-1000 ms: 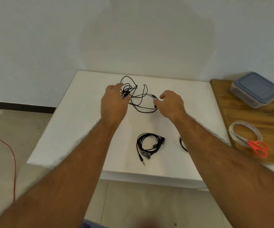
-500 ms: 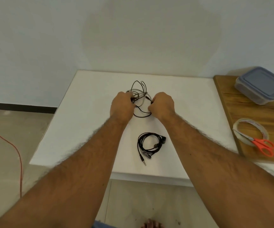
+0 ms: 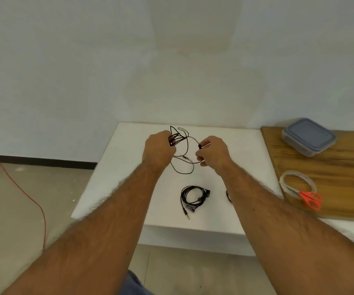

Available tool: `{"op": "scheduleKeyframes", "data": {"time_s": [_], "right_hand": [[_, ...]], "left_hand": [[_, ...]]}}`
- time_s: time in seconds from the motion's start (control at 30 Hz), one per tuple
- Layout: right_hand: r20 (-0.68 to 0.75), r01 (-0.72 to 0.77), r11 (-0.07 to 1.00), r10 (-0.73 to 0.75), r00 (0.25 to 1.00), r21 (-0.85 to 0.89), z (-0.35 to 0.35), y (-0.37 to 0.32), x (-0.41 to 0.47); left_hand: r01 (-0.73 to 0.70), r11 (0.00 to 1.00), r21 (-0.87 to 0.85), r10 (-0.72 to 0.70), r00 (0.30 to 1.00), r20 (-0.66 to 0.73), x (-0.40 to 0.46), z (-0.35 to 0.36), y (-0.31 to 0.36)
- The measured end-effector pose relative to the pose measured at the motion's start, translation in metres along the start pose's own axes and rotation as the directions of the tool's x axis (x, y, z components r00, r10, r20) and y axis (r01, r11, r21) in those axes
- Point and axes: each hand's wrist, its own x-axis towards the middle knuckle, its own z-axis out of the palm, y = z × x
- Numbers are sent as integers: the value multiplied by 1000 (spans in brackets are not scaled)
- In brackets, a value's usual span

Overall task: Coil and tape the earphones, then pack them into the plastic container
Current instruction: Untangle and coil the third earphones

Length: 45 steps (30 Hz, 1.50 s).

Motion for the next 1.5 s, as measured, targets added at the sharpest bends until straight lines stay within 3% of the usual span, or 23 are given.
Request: {"op": "scheduleKeyframes", "data": {"time_s": [0.2,0.33,0.67,0.83,0.93,1.1,1.17,1.27,1.4,1.5], "right_hand": [[-9,146,985,-146,989,87,-59,-76,-54],[-13,299,953,-299,954,48,-108,-138,-111],[-106,613,779,-626,772,-133,-237,-279,-300],[-165,697,679,-733,659,-233,-302,-342,-399],[-127,722,598,-793,596,-348,-337,-374,-454],[-7,700,482,-826,563,-526,-362,-402,-529],[48,690,431,-828,558,-582,-358,-408,-548],[85,710,373,-851,518,-597,-344,-416,-564],[98,723,276,-898,428,-634,-321,-419,-570],[97,704,223,-919,383,-674,-321,-417,-571]], "left_hand": [[-127,992,-16,124,985,-119,-23,-92,66],[-246,969,-4,240,947,-212,-49,-170,120],[-489,872,-13,446,806,-389,-174,-360,256],[-539,842,15,522,807,-276,-237,-449,289],[-547,836,-55,531,829,-176,-269,-495,293],[-491,867,86,491,871,14,-318,-541,287],[-522,853,28,523,852,-24,-330,-550,292],[-608,757,-240,581,794,-181,-344,-545,313],[-555,632,-541,621,780,-74,-353,-503,336],[-479,557,-679,562,819,-116,-350,-480,338]]}}
